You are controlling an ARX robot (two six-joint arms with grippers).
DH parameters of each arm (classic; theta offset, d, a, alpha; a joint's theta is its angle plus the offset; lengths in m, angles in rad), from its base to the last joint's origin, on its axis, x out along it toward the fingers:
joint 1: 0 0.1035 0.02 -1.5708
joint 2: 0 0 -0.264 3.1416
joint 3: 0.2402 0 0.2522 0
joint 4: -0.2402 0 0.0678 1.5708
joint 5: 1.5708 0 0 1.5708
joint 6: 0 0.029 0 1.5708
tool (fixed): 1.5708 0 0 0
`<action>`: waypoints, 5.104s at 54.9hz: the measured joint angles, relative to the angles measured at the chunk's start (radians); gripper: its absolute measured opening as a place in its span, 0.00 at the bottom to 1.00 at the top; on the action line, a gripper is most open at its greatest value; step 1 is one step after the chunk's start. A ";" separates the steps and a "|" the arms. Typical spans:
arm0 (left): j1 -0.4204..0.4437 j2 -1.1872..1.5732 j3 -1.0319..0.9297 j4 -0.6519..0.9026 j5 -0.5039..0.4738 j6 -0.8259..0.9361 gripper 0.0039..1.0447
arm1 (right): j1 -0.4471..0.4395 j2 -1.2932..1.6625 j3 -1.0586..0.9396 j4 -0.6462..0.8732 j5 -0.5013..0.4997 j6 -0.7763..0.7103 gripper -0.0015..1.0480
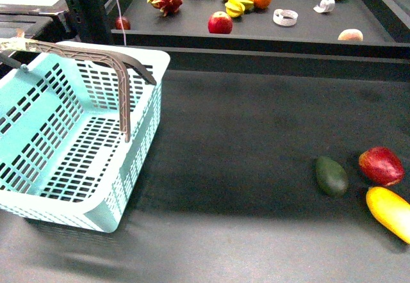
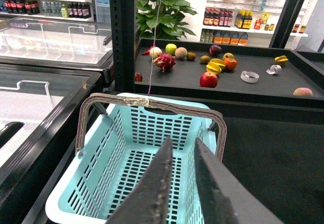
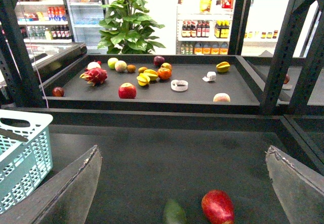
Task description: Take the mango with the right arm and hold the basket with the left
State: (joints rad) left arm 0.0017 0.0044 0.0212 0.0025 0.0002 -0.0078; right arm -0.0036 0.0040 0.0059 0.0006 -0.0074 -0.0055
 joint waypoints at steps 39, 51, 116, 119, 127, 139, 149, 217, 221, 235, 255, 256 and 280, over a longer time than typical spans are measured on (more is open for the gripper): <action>-0.097 0.845 0.169 0.400 -0.533 -0.694 0.92 | 0.001 0.000 0.000 0.000 0.000 0.000 0.92; -0.097 1.461 0.443 0.625 -0.412 -0.900 0.92 | 0.001 0.000 0.000 0.000 0.000 0.000 0.92; -0.188 2.100 0.987 0.591 -0.272 -1.186 0.10 | 0.001 0.000 0.000 0.000 0.000 0.000 0.92; -0.190 2.083 0.961 0.600 -0.261 -1.139 0.06 | 0.001 0.000 0.000 0.000 0.000 0.000 0.92; -0.194 2.020 0.870 0.633 -0.194 -1.044 0.06 | 0.001 0.000 0.000 0.000 0.000 0.000 0.92; -0.257 1.843 0.637 0.780 0.017 -0.800 0.06 | 0.001 0.000 0.000 0.000 0.000 0.000 0.92; -0.370 1.740 0.546 0.829 0.126 -0.604 0.05 | 0.001 0.000 0.000 0.000 0.000 0.000 0.92; -0.526 1.715 0.489 0.959 0.070 -0.497 0.05 | -0.257 0.506 0.016 0.310 -0.264 -0.084 0.92; -0.526 1.715 0.488 0.959 0.071 -0.499 0.05 | -0.307 0.770 0.034 0.505 -0.281 -0.127 0.92; -0.526 1.715 0.488 0.959 0.069 -0.500 0.05 | -0.356 1.569 0.180 0.937 -0.262 -0.267 0.92; -0.526 1.715 0.488 0.959 0.070 -0.500 0.05 | -0.354 2.160 0.414 0.969 -0.183 -0.358 0.92; -0.526 1.715 0.488 0.959 0.070 -0.500 0.05 | -0.354 2.183 0.432 0.963 -0.177 -0.362 0.92; -0.526 1.715 0.488 0.959 0.070 -0.500 0.05 | -0.331 2.470 0.756 0.787 -0.091 -0.366 0.92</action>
State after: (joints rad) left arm -0.5243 1.7199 0.5095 0.9619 0.0700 -0.5083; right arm -0.3347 2.4737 0.7624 0.7879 -0.0982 -0.3717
